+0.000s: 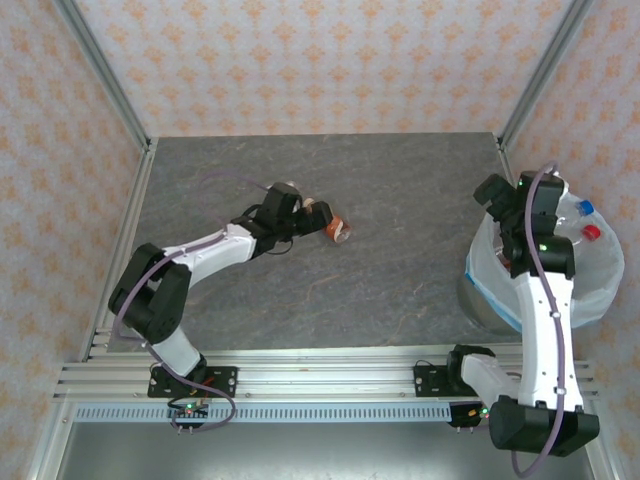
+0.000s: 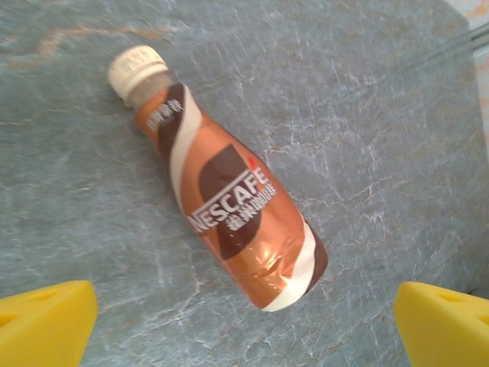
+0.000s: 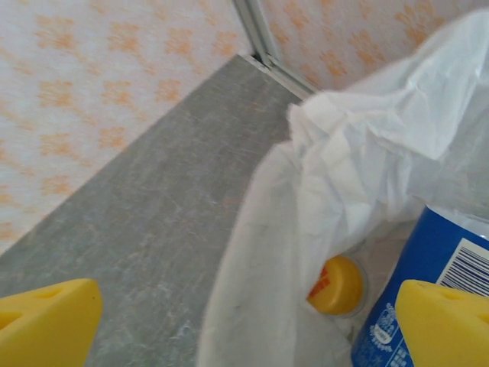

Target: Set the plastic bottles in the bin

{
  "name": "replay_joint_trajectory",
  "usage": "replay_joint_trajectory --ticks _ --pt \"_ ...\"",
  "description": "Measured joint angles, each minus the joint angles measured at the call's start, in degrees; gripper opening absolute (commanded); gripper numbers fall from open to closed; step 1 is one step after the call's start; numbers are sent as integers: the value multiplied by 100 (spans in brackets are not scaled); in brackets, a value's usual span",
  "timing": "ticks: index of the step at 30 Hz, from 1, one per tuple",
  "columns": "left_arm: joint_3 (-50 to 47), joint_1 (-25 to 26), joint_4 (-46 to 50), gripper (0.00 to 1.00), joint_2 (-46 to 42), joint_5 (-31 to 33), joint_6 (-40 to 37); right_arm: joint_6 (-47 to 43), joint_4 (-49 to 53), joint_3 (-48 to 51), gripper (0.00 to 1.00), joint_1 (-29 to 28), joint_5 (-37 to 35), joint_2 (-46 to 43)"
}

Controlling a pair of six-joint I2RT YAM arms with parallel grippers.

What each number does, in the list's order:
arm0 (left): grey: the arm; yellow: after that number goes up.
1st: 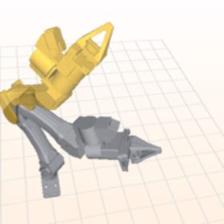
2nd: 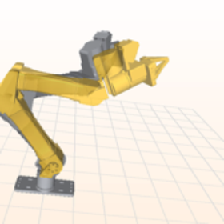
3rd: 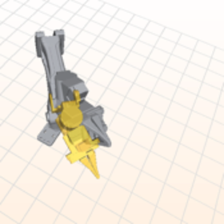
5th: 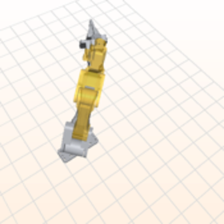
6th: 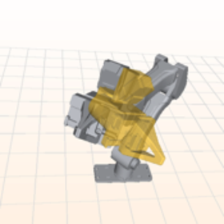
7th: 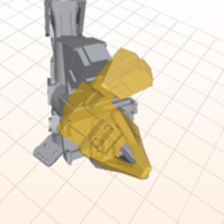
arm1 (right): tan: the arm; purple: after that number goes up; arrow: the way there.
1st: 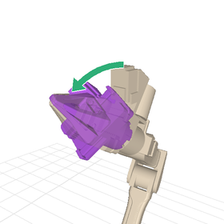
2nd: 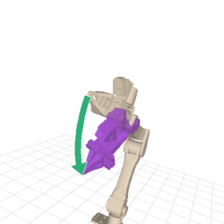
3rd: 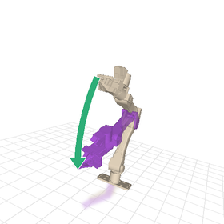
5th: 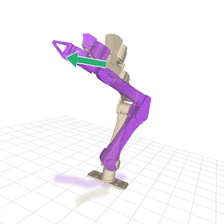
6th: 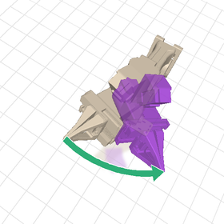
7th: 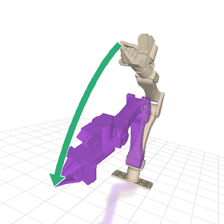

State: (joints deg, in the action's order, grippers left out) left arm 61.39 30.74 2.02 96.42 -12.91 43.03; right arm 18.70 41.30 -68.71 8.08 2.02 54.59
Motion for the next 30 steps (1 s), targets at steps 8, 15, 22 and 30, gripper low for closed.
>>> replay_joint_trajectory --ticks 8,15,22,30 --pt "1279 614 1152 100 905 546 291 -136 -125 -168 99 -35 1349 -450" --pt "2144 879 1989 100 1652 988 721 -205 -686 162 99 -643 2120 -531" --pt "2671 968 2605 100 2179 1456 1211 -317 -1073 479 99 -1200 2297 -516" --pt "3388 968 2924 99 2785 1641 1550 -400 -1252 531 99 -1320 2286 -516"
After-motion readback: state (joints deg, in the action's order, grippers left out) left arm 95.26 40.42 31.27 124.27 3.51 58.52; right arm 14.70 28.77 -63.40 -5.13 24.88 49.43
